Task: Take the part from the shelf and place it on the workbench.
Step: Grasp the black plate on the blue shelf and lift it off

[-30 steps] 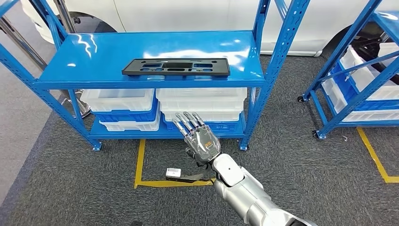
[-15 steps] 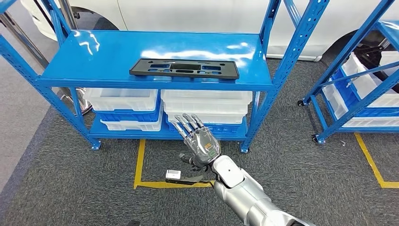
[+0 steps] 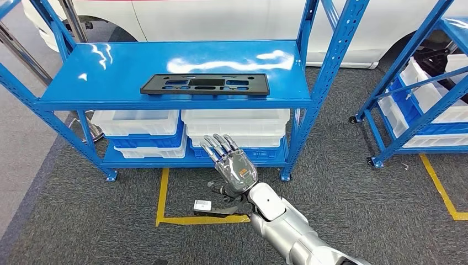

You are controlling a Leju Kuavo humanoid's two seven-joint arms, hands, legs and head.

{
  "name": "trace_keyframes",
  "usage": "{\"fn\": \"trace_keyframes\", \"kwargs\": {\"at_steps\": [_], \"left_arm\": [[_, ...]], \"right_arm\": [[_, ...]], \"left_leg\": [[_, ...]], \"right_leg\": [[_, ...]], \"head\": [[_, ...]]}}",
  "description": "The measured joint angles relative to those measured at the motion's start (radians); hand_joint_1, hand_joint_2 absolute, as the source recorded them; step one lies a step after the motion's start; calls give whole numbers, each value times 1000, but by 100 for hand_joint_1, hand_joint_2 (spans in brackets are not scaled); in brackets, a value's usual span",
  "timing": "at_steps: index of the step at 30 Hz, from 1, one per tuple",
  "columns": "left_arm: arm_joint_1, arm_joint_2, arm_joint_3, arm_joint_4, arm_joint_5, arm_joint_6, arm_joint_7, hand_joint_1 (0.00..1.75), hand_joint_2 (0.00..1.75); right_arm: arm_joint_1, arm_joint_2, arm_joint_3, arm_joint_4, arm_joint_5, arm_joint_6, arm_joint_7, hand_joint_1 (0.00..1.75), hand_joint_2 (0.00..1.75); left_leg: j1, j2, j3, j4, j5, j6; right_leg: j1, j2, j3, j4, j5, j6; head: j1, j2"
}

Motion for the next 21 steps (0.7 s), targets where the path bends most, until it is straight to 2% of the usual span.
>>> {"fn": "trace_keyframes", "kwargs": {"at_steps": [1, 2, 3, 4, 6, 8, 9, 10, 12, 13, 14, 15, 17, 18, 19, 21], "left_arm": [[-1, 0, 0, 0, 0, 0, 0, 0, 0], [-1, 0, 0, 0, 0, 0, 1, 0, 0], [-3, 0, 0, 0, 0, 0, 1, 0, 0], [-3, 0, 0, 0, 0, 0, 2, 0, 0], [-3, 0, 0, 0, 0, -1, 3, 0, 0], [-2, 1, 0, 0, -1, -1, 4, 0, 0], [-3, 1, 0, 0, -1, -1, 4, 0, 0], [-3, 1, 0, 0, -2, -1, 4, 0, 0], [-4, 1, 0, 0, -3, -2, 4, 0, 0], [-3, 1, 0, 0, -3, -2, 4, 0, 0], [-3, 1, 0, 0, -3, -2, 4, 0, 0], [-2, 1, 0, 0, -3, -2, 4, 0, 0], [-2, 1, 0, 0, -3, -2, 3, 0, 0], [-3, 0, 0, 0, -3, -2, 3, 0, 0], [-3, 0, 0, 0, -3, -2, 2, 0, 0], [-3, 0, -1, 0, -3, -2, 2, 0, 0]], "right_arm": [[0, 0, 0, 0, 0, 0, 0, 0, 175], [-1, 0, 1, 0, 0, 0, 0, 0, 175], [-3, 0, 1, 0, 0, 0, 1, 0, 175], [-3, 0, 2, 0, 0, 0, 1, 0, 175], [-4, 0, 3, 0, -2, 0, 0, 0, 175], [-4, 0, 3, -1, -5, 0, -1, 0, 175], [-4, 0, 4, -2, -6, 0, -1, 0, 175], [-4, 0, 4, -2, -7, 0, -1, 0, 131], [0, -1, 4, -3, -7, 0, -1, 0, 131], [2, -1, 4, -3, -7, 0, -1, 0, 131], [5, -2, 4, -3, -7, 0, -1, 0, 175], [5, -2, 4, -3, -7, 0, 0, 0, 175], [5, -2, 4, -3, -4, 0, 3, 0, 175], [4, -2, 4, -3, -3, 0, 5, 0, 175], [3, -2, 4, -3, -2, 0, 7, 0, 175], [3, -2, 4, -3, -1, 1, 10, 0, 175]], "left_leg": [[0, 0, 29, -70, 41, 2], [-1, 0, 60, -137, 69, 5], [-3, 0, 81, -183, 83, 9], [-5, -1, 92, -207, 84, 13], [-6, -3, 95, -213, 79, 24], [-3, -4, 99, -220, 81, 36], [-1, -3, 101, -224, 82, 41], [-1, -3, 103, -225, 81, 45], [-1, -3, 104, -224, 78, 51], [-1, -3, 104, -223, 76, 52], [-1, -3, 106, -222, 73, 52], [-1, -4, 110, -221, 70, 51], [-2, -5, 119, -219, 62, 46], [-4, -6, 123, -218, 58, 42], [-6, -6, 124, -218, 55, 38], [-8, -5, 126, -220, 52, 27]], "right_leg": [[0, 1, 4, 2, -4, 3], [2, 2, 7, 5, -9, 8], [4, 2, 7, 7, -12, 12], [5, 2, 7, 8, -14, 17], [6, 2, 6, 7, -15, 26], [4, 0, -1, 24, -29, 36], [4, -1, -16, 57, -48, 41], [2, -2, -42, 107, -74, 44], [1, -2, -114, 239, -124, 50], [0, -2, -141, 281, -130, 52], [0, -2, -152, 290, -117, 52], [-1, -2, -141, 256, -85, 50], [-1, -2, -83, 126, -11, 42], [2, -2, -56, 68, 10, 37], [4, -2, -39, 32, 17, 34], [8, 0, -30, 12, 12, 26]], "head": [[0, 0], [0, 0], [0, 0], [0, 0], [1, 0], [1, 0], [1, 0], [1, 0], [1, 0], [1, 0], [1, 0], [1, 0], [1, 0], [1, 0], [1, 0], [1, 0]]}}
